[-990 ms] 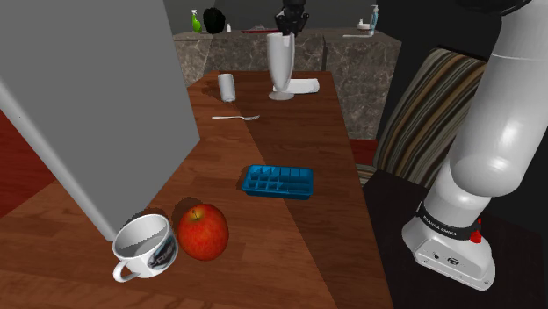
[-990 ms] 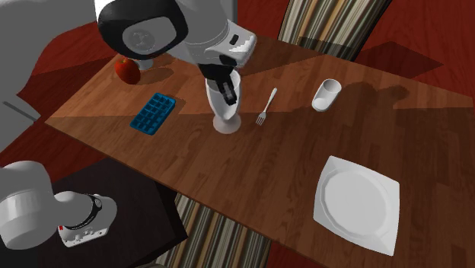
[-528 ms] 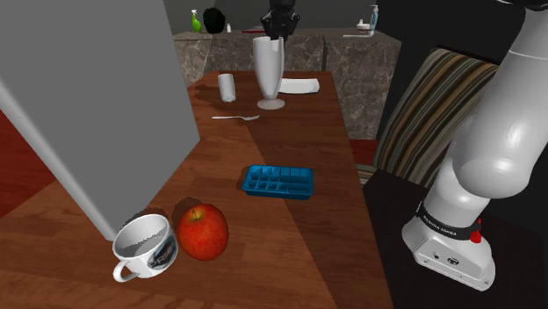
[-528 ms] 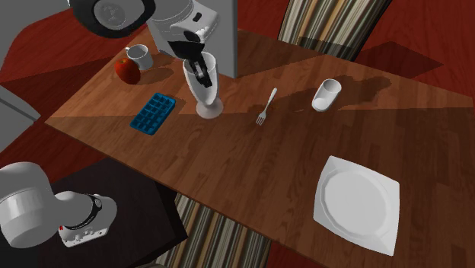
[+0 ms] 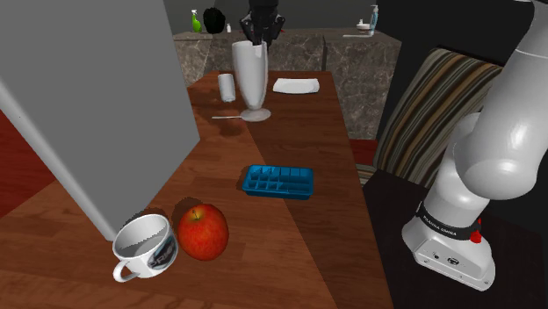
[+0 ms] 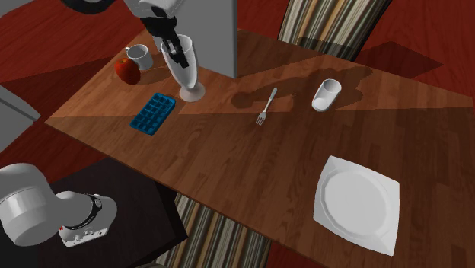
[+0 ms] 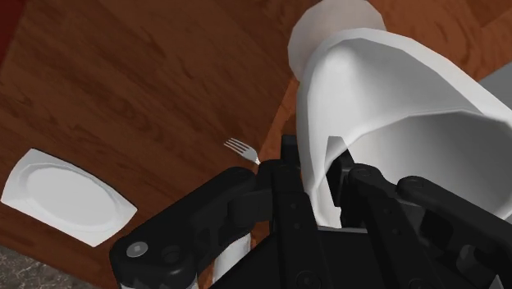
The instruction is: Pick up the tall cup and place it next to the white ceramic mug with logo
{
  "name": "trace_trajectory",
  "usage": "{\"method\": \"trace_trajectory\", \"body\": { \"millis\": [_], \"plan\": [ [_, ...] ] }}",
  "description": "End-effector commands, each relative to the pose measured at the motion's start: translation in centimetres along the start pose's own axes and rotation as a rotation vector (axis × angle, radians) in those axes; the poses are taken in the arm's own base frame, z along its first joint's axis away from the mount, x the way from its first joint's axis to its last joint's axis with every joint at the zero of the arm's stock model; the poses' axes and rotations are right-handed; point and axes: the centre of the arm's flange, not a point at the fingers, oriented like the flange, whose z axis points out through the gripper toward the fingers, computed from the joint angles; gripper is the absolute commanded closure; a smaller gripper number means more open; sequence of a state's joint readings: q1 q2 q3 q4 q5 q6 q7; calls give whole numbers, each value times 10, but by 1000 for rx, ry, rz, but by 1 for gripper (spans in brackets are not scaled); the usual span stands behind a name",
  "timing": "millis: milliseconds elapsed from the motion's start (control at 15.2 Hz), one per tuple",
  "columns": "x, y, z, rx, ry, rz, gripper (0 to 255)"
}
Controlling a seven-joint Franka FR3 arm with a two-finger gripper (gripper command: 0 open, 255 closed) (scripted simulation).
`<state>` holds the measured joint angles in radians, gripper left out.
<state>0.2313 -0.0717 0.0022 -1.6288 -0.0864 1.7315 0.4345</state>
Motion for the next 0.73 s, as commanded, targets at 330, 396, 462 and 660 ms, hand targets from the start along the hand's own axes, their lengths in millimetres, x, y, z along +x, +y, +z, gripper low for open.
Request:
{"method": "trace_trajectory", "body": {
  "millis": [330, 396, 462, 660],
  "plan": [
    [-42, -81, -8, 0, 1, 2, 255],
    [-47, -93, -10, 0, 1, 2, 255],
    [-53, -105, -11, 0, 1, 2, 255],
    [-71, -140, -15, 0, 1, 2, 255]
  ]
}}
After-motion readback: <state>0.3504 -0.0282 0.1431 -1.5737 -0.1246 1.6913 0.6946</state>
